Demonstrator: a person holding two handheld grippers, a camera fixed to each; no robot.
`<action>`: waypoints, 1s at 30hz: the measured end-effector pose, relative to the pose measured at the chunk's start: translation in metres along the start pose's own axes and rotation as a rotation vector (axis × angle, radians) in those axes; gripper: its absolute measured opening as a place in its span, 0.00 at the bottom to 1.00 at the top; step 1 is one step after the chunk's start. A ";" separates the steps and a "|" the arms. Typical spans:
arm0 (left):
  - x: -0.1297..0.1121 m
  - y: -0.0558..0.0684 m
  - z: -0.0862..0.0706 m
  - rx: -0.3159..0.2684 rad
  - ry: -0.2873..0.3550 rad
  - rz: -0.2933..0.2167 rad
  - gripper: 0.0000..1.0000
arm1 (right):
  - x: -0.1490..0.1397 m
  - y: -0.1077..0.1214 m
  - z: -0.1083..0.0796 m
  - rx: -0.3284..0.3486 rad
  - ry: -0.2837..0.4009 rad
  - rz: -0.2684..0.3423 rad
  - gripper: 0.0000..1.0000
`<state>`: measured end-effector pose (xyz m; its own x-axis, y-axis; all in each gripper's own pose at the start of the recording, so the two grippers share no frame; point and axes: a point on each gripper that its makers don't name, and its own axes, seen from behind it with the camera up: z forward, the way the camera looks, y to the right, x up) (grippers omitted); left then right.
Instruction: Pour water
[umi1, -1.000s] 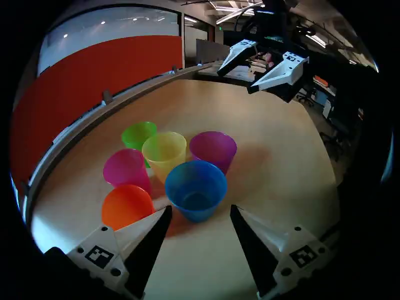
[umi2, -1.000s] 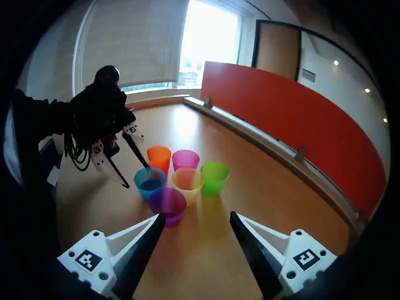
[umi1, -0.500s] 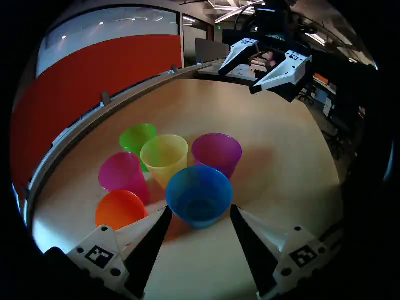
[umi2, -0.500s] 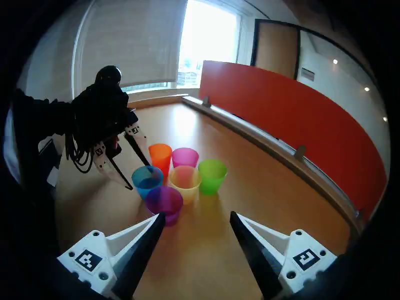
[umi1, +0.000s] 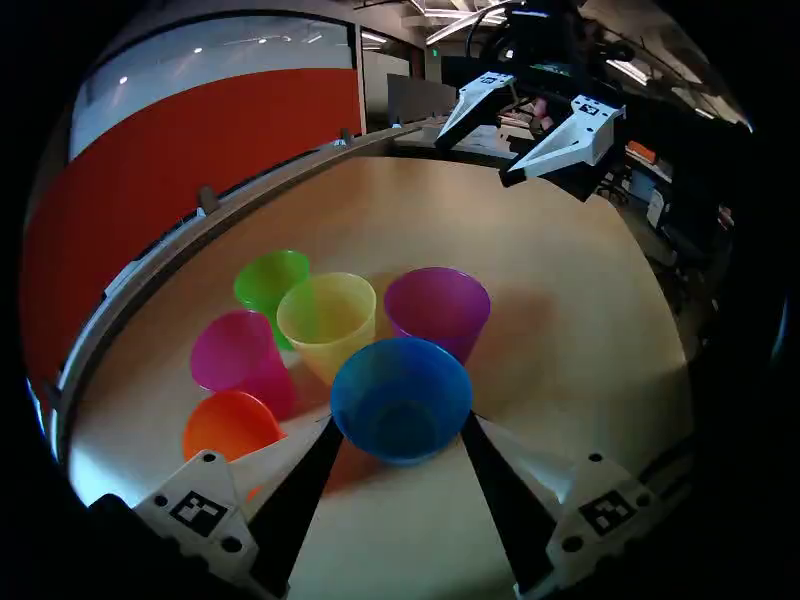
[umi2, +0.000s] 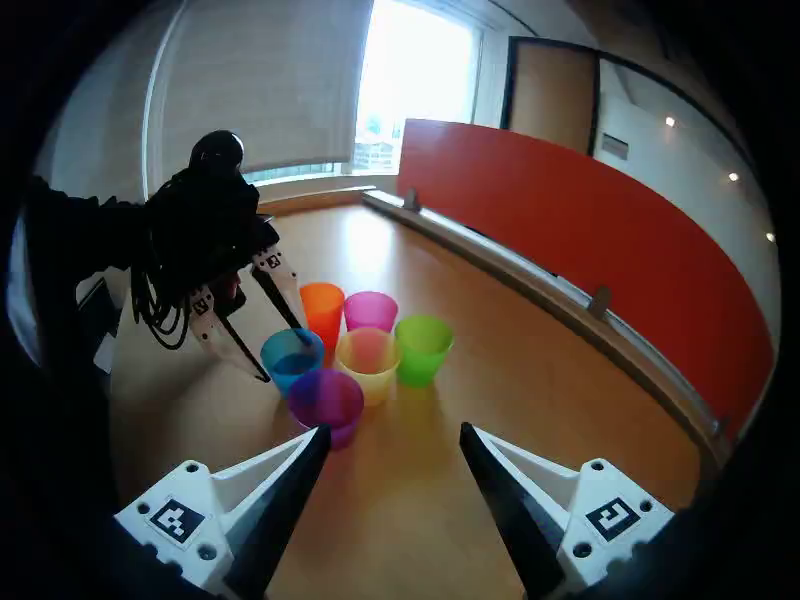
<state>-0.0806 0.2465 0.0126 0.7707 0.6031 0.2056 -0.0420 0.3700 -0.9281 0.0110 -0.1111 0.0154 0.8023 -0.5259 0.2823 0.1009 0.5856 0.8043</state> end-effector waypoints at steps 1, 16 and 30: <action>0.000 0.000 0.001 0.000 0.000 0.000 0.86 | 0.000 0.000 0.000 0.000 0.000 0.000 1.00; 0.001 0.001 0.012 -0.004 -0.007 0.003 0.86 | -0.002 -0.004 0.005 0.005 -0.005 0.001 1.00; -0.001 0.000 0.017 -0.007 -0.016 -0.006 0.83 | -0.005 -0.003 0.003 0.001 -0.005 0.005 1.00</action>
<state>-0.0922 0.2584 0.0177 0.7608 0.6121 0.2156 -0.0329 0.3683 -0.9291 0.0053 -0.1120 0.0132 0.8000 -0.5260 0.2887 0.0964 0.5876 0.8034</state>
